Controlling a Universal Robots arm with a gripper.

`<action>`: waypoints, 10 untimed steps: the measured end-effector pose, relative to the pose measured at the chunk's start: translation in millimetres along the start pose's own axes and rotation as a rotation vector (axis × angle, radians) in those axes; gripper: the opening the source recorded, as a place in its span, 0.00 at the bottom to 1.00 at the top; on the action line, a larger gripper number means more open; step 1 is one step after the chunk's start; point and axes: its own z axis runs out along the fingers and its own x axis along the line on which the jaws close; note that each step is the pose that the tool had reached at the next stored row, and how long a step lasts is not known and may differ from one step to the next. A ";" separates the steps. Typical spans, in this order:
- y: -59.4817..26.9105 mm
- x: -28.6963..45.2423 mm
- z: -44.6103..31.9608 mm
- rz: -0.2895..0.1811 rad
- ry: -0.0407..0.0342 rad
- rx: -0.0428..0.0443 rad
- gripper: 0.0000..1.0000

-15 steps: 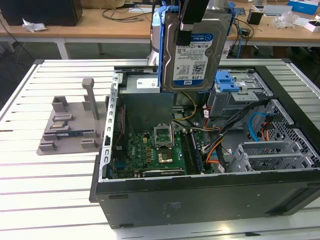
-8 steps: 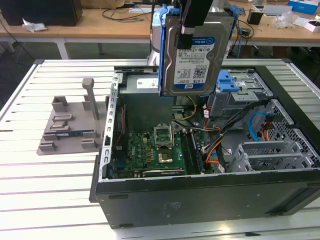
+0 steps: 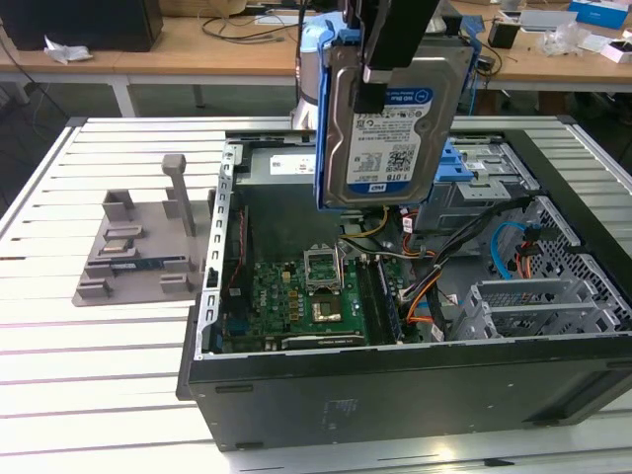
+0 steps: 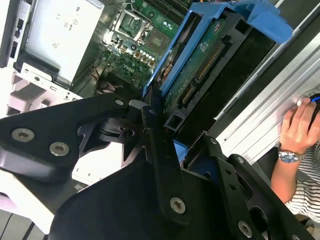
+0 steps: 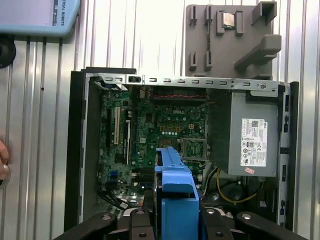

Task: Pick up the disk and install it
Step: 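Pick up the disk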

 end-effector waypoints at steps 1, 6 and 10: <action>0.1 1.9 0.1 0.000 0.0002 0.0000 0.37; 0.4 13.9 0.8 0.000 0.0017 0.0000 0.37; 0.7 22.4 1.2 0.000 0.0026 -0.0001 0.37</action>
